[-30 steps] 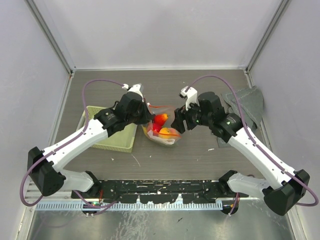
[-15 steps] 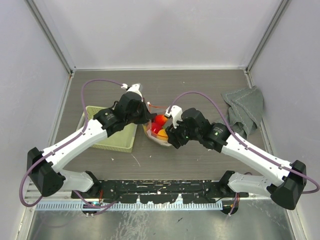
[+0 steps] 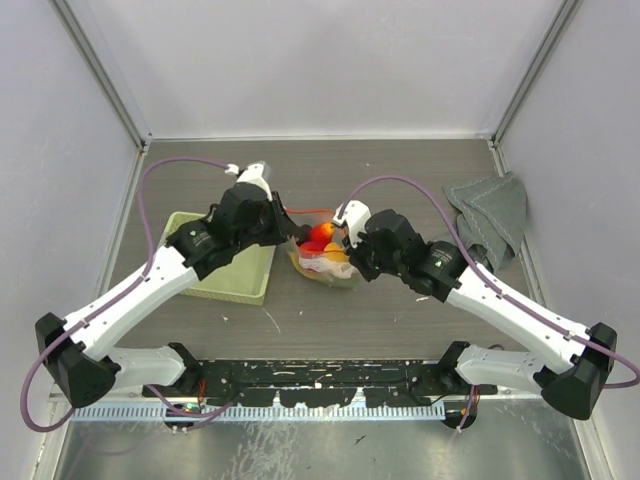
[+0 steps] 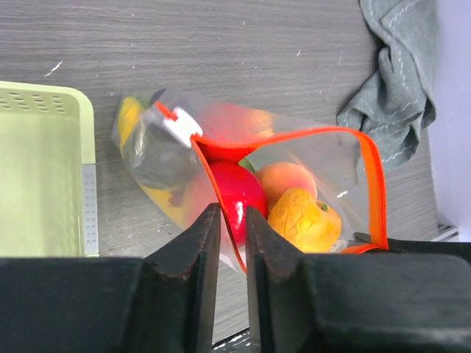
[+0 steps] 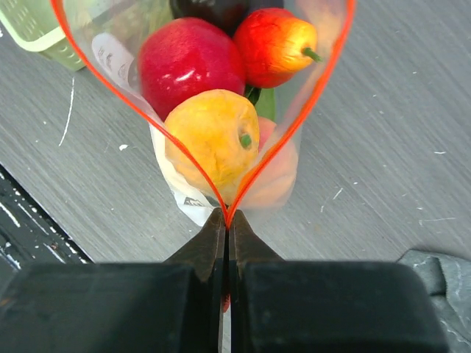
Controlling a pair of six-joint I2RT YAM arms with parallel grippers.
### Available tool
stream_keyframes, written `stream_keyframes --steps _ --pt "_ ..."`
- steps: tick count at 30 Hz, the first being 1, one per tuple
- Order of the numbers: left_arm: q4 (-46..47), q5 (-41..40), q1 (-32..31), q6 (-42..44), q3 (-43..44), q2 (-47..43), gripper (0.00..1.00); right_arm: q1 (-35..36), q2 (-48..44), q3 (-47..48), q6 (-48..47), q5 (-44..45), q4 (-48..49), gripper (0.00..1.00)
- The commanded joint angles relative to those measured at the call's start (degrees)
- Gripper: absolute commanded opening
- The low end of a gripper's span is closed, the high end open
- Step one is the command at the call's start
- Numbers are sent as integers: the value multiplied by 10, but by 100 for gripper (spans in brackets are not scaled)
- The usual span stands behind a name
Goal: Place the food in the zip-top bag and seal the zipper
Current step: Adjust the zipper food storage bag at the center of the board.
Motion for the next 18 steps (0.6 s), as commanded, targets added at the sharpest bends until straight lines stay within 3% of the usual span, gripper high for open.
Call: stream_keyframes --steps 1,8,12,18 --pt "13 -4 21 16 13 -57 28 4 -20 51 -32 36 6 0" --pt "80 72 106 58 -89 -141 54 3 -2 84 -51 59 -27 1" --pt "178 217 194 70 -162 -160 61 3 16 97 -65 82 -43 0" --pt "401 396 282 70 -285 -153 75 3 25 106 -75 86 -56 1"
